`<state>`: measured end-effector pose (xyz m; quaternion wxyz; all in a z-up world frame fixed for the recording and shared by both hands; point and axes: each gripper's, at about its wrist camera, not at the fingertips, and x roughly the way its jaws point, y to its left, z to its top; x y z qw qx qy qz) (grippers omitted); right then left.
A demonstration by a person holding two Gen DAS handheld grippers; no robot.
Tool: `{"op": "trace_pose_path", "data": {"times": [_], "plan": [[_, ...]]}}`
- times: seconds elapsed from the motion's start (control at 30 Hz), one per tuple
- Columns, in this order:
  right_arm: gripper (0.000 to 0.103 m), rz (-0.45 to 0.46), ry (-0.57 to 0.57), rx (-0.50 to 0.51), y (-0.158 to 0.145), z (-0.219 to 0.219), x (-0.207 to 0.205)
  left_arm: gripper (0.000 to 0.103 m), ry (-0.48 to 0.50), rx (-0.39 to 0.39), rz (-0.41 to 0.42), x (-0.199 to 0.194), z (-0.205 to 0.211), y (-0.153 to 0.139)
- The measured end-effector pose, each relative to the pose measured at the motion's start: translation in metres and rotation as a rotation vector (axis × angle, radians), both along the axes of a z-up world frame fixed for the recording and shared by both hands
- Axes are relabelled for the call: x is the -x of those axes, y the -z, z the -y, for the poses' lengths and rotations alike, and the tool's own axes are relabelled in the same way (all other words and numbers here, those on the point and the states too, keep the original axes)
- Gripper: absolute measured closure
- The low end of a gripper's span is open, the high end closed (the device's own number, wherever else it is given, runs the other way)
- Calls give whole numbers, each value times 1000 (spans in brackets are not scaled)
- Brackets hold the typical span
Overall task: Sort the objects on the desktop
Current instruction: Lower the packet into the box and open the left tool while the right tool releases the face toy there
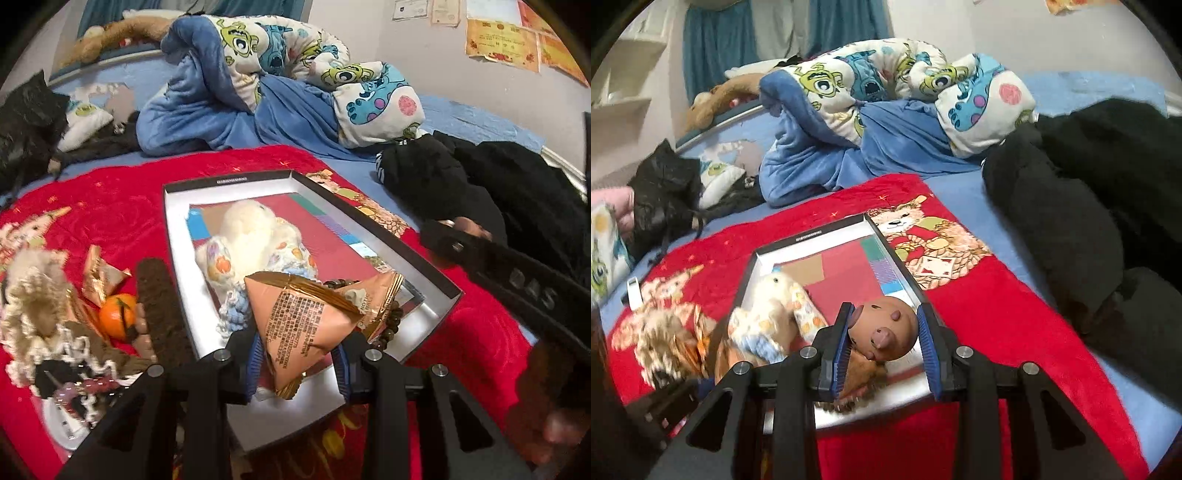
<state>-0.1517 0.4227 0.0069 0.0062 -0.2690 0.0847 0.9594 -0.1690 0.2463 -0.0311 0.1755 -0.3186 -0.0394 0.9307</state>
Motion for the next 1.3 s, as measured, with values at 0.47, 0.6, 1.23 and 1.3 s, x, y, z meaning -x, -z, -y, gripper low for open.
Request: {"op": "trace_pose_path", "data": {"times": [0.47, 0.6, 1.23, 1.3], "plan": [[70, 84, -35, -4, 37, 3, 19, 70, 47, -46, 0, 3, 0, 10], [70, 115, -28, -58, 41, 9, 22, 70, 49, -36, -5, 2, -2, 10], [69, 108, -24, -136, 44, 20, 20, 71, 53, -45, -4, 1, 0, 11], [69, 103, -28, -134, 43, 20, 19, 71, 55, -48, -6, 0, 0, 11]]}}
